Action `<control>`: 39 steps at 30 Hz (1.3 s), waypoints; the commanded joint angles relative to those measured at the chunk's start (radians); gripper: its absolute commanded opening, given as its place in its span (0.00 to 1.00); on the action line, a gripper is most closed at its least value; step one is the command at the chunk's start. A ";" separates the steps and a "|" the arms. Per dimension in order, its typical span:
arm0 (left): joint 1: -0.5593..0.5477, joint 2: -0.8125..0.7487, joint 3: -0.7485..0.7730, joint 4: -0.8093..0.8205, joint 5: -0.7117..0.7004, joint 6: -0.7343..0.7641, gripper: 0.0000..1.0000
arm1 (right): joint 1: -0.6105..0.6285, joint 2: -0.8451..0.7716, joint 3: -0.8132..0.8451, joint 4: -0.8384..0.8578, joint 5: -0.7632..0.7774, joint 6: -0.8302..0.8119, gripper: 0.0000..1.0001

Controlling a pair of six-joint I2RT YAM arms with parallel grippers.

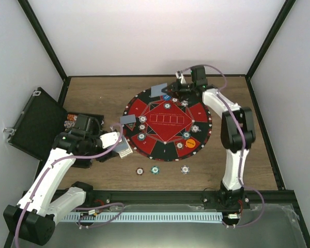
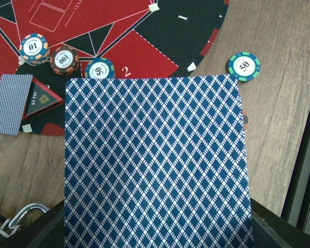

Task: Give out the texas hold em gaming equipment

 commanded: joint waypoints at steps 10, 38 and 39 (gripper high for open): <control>0.002 -0.014 0.034 -0.040 0.030 0.008 0.04 | -0.048 0.594 0.763 -0.438 0.172 -0.193 0.01; 0.001 -0.007 0.056 -0.051 0.039 -0.005 0.04 | -0.112 0.463 0.827 -0.577 0.362 -0.294 0.60; 0.002 -0.007 0.054 -0.050 0.039 -0.005 0.04 | -0.112 0.443 0.813 -0.575 0.358 -0.294 0.60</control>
